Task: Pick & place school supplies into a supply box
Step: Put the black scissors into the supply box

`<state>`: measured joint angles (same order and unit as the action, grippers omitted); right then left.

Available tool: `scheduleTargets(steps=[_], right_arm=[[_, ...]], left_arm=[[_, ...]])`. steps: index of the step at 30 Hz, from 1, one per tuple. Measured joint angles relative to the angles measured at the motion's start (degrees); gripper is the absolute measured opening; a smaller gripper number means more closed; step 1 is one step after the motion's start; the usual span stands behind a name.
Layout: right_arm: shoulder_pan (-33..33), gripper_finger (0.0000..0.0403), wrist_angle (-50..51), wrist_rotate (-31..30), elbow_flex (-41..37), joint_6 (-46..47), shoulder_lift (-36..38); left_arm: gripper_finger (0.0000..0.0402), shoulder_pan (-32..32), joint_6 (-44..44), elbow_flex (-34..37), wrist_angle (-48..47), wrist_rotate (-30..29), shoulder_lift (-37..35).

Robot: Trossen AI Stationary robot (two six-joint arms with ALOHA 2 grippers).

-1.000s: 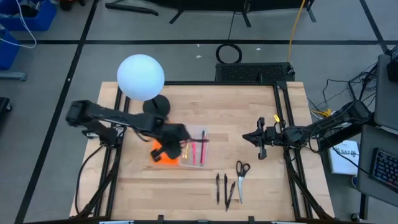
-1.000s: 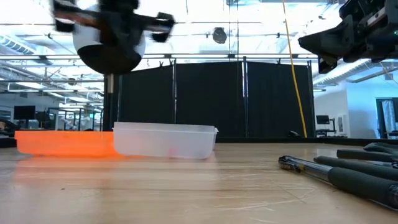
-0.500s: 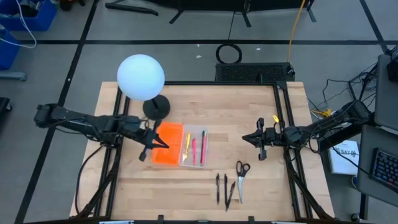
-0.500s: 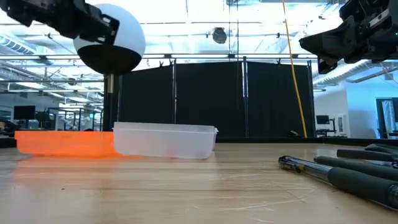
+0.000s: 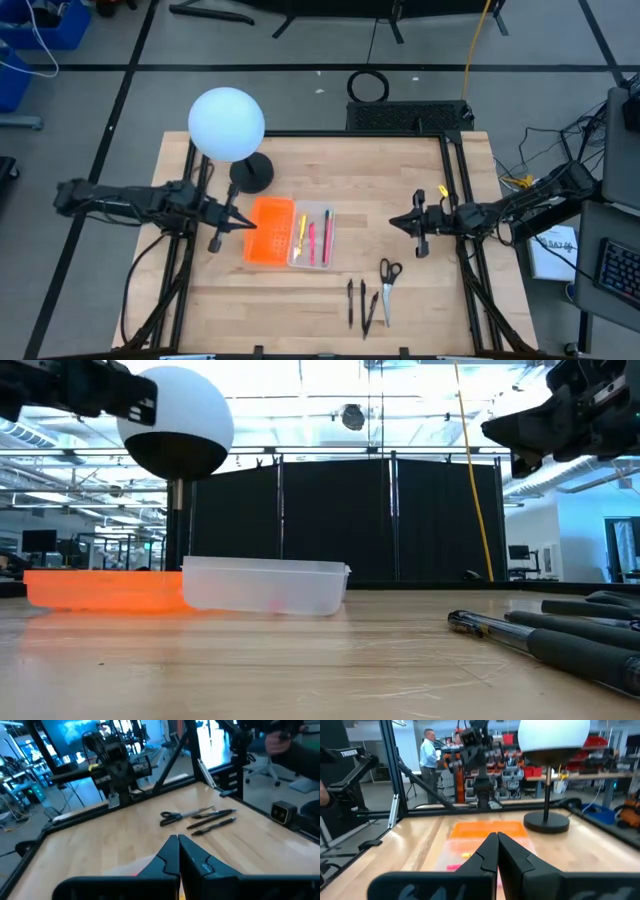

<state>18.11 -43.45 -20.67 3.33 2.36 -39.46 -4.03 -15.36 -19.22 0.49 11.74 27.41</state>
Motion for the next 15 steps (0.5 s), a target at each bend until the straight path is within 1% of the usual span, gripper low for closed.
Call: scheduleTargets(steps=[4,6,9,12,15], right_arm=[[0.0,0.0,3.92,0.16,0.0,3.29,-0.66],[0.0,0.0,5.43,-0.03,0.0,4.52,-1.5],[0.0,0.0,5.33,-0.07,0.0,5.61,-3.18],[0.0,0.0,4.37,-0.07,-0.02,5.97,-4.74],[0.0,0.0,3.78,-0.05,-0.02,6.0,-5.82]], left_arm=[[0.0002,0.0,0.01,0.01,-5.28,-0.52,-5.19],[0.0002,0.0,0.03,0.52,-5.26,-0.82,-6.59],[0.0002,0.03,-1.66,2.86,-2.24,0.01,-7.81],[0.0002,0.68,-1.93,6.49,4.26,-0.29,-7.97],[0.0002,1.46,0.13,10.53,11.52,-0.03,-7.97]])
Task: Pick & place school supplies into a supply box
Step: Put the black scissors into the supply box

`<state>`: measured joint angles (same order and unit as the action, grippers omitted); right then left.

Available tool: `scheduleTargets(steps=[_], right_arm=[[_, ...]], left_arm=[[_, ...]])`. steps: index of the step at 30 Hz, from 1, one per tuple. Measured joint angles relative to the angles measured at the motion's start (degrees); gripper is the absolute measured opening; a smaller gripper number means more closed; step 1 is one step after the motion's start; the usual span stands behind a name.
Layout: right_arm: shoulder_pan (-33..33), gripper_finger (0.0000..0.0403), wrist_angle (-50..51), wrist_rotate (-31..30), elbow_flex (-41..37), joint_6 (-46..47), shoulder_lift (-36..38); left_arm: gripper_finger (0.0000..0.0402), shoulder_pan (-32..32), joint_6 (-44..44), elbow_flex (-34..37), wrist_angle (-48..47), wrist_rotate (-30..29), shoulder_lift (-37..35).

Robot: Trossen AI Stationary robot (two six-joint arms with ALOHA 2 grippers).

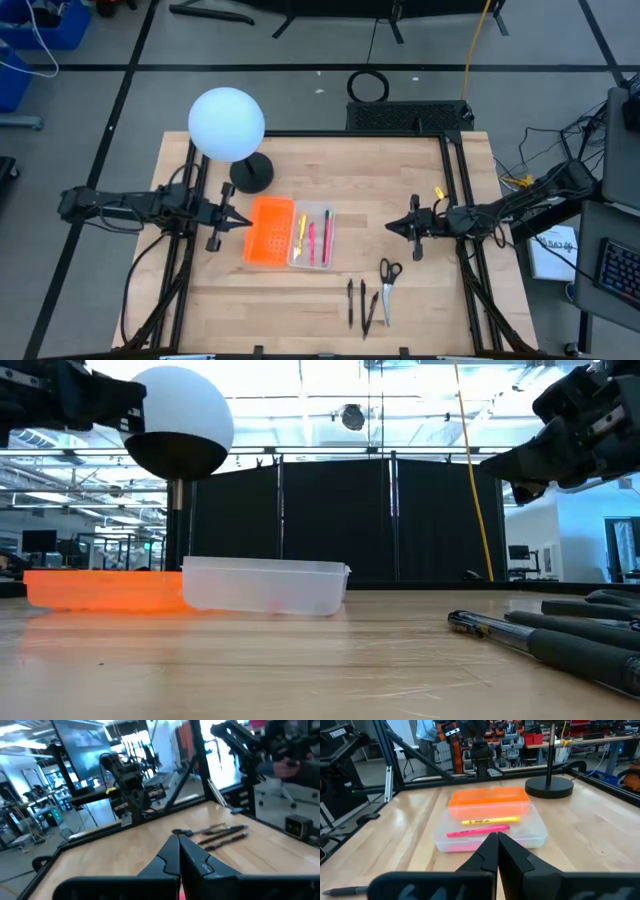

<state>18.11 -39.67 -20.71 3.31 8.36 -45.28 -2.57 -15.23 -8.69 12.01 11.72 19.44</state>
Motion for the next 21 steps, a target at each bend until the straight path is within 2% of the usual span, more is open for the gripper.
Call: scheduleTargets(steps=[2,4,8,12,15,17,21], right_arm=[[0.0,0.0,-0.26,-0.02,0.0,0.0,-0.53],[0.0,0.0,-0.12,-0.02,0.0,0.31,-0.83],[0.0,0.0,-0.59,-0.23,0.0,2.12,-1.67],[-0.04,0.0,-4.9,-4.62,0.93,2.83,-2.5],[0.72,0.0,6.13,-4.76,9.09,3.21,-3.75],[1.84,0.0,19.05,-5.78,18.02,5.71,-6.24],[4.18,0.0,44.31,-7.84,37.52,13.09,-16.05]], left_arm=[[0.0004,0.32,2.64,2.15,4.57,-1.37,0.03],[0.0008,0.37,7.01,2.85,7.65,-5.4,0.04],[0.0017,0.37,11.7,2.89,7.82,-11.61,0.0],[0.0019,0.37,11.27,2.91,5.48,-14.81,0.02],[0.002,0.36,11.36,2.91,3.35,-14.65,0.04],[0.002,0.35,11.14,2.93,2.77,-14.46,0.04],[0.002,0.35,12.29,2.93,3.11,-14.59,0.02]])
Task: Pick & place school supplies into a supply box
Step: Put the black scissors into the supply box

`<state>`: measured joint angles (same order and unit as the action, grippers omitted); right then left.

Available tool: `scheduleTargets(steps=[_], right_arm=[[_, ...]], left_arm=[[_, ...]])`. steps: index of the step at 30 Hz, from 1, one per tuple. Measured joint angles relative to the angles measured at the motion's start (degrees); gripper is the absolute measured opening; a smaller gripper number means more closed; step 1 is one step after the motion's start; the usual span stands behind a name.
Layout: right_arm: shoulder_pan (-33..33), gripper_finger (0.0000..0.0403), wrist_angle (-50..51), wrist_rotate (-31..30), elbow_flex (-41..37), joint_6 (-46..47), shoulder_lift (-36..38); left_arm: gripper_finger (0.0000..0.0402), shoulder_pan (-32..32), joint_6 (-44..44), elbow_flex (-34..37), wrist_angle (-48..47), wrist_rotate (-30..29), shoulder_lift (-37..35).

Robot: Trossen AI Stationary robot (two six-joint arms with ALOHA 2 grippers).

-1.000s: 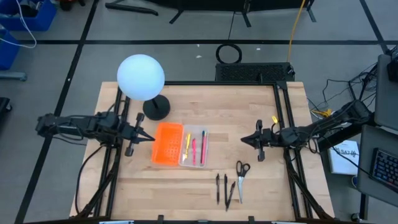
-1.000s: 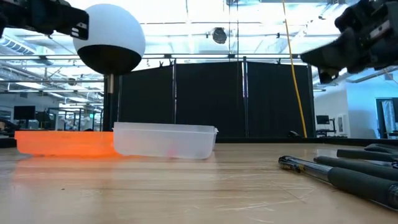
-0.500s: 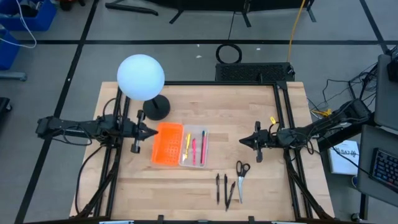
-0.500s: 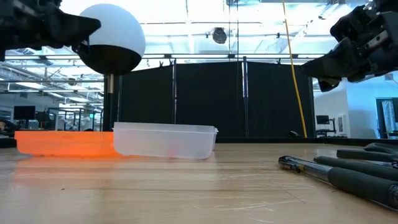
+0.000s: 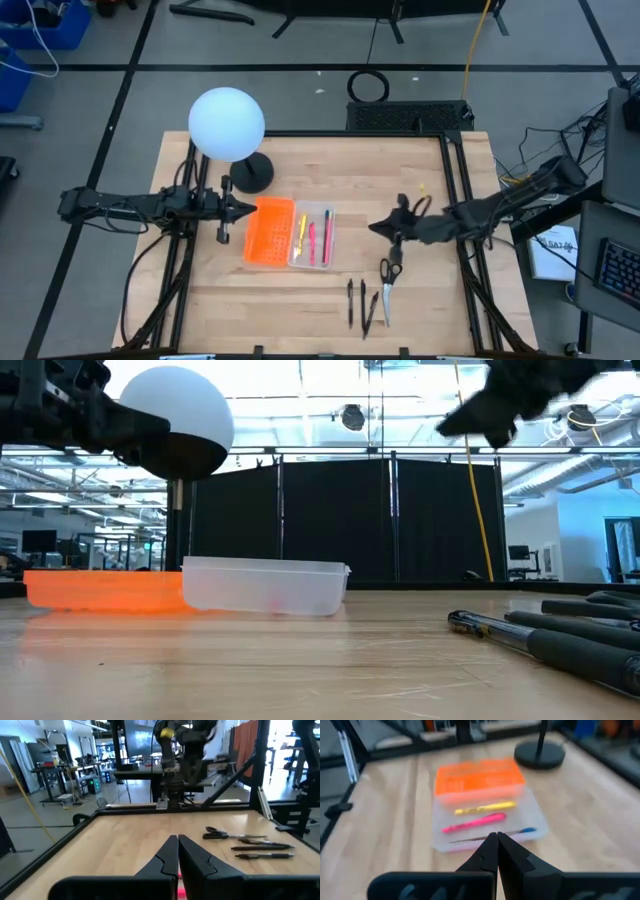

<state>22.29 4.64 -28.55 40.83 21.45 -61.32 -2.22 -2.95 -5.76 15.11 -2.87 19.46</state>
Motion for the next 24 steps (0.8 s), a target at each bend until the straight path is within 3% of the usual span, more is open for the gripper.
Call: scheduleTargets(steps=[4,12,15,20,24], right_arm=[[2.61,0.0,22.72,1.44,19.91,11.92,-11.3],[6.93,0.0,56.06,18.18,48.55,41.63,-31.47],[8.66,0.0,60.61,19.03,52.7,53.16,-35.2],[11.45,0.0,63.89,5.61,51.01,70.14,-36.22],[11.89,0.0,64.05,3.1,46.9,74.55,-36.27]], left_arm=[[0.0021,0.0,2.18,0.0,0.1,-0.05,0.0],[0.0021,-0.04,6.76,-0.01,0.11,1.01,0.0],[0.0021,-0.04,8.4,-0.01,-0.04,2.93,0.01],[0.0021,-0.04,9.51,0.0,-0.44,7.21,0.02],[0.0021,-0.06,9.51,-0.02,-1.81,9.05,0.02]])
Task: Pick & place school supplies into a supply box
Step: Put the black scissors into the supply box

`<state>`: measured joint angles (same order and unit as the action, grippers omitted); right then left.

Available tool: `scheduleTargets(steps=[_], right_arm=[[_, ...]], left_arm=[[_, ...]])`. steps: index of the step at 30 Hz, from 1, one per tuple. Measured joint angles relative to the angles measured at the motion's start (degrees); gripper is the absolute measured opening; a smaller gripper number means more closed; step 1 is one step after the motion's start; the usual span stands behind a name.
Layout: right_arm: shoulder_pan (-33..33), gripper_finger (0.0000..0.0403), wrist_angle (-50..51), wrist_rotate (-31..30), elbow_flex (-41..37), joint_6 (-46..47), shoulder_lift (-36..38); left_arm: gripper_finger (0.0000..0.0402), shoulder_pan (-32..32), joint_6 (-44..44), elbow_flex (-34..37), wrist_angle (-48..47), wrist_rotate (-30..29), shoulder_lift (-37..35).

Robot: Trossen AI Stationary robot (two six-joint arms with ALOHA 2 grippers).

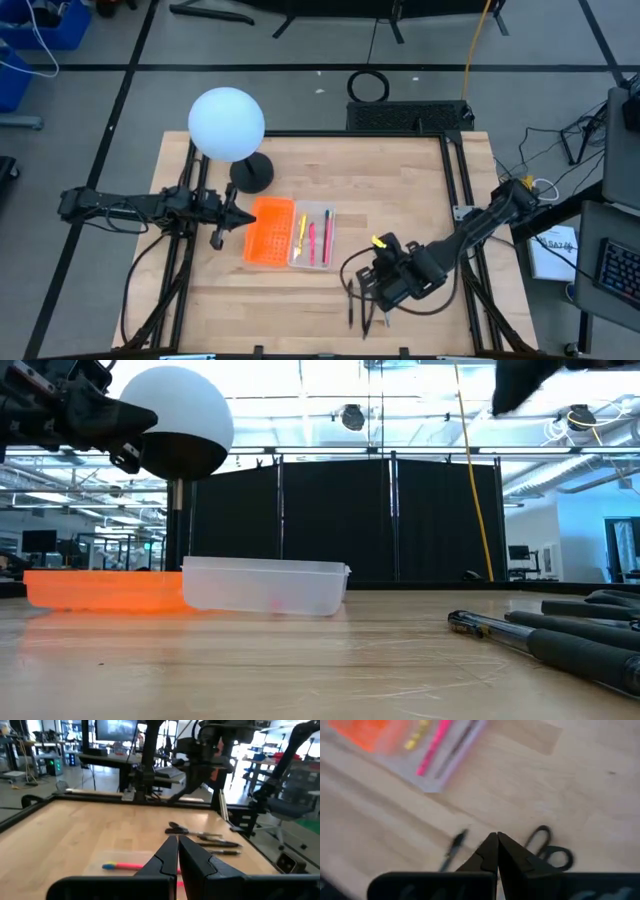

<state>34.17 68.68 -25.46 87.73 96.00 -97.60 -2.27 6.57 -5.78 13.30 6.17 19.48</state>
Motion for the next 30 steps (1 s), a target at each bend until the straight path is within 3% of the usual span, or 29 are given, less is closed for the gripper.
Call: scheduleTargets(steps=[5,11,17,24,30], right_arm=[[-0.21,0.0,-2.43,2.17,-7.42,3.72,-0.01],[-2.0,0.0008,-8.69,13.69,-17.01,8.47,-0.01],[-3.48,0.0063,-18.67,15.48,-21.85,8.54,-0.01],[-5.17,0.0142,-18.69,18.21,-23.15,11.33,-0.01],[-6.1,0.0159,-18.53,18.27,-23.15,10.87,-0.01]], left_arm=[[0.0021,0.01,-0.1,0.0,-1.43,-0.02,0.0],[0.0021,0.01,-2.11,0.0,-1.18,-0.2,-0.01],[0.0021,0.01,-3.48,0.0,-1.12,-0.22,-0.02],[0.0021,0.01,-3.85,0.0,-1.12,-0.22,-0.01],[0.0021,0.01,-3.85,0.0,-1.25,-0.22,0.0]])
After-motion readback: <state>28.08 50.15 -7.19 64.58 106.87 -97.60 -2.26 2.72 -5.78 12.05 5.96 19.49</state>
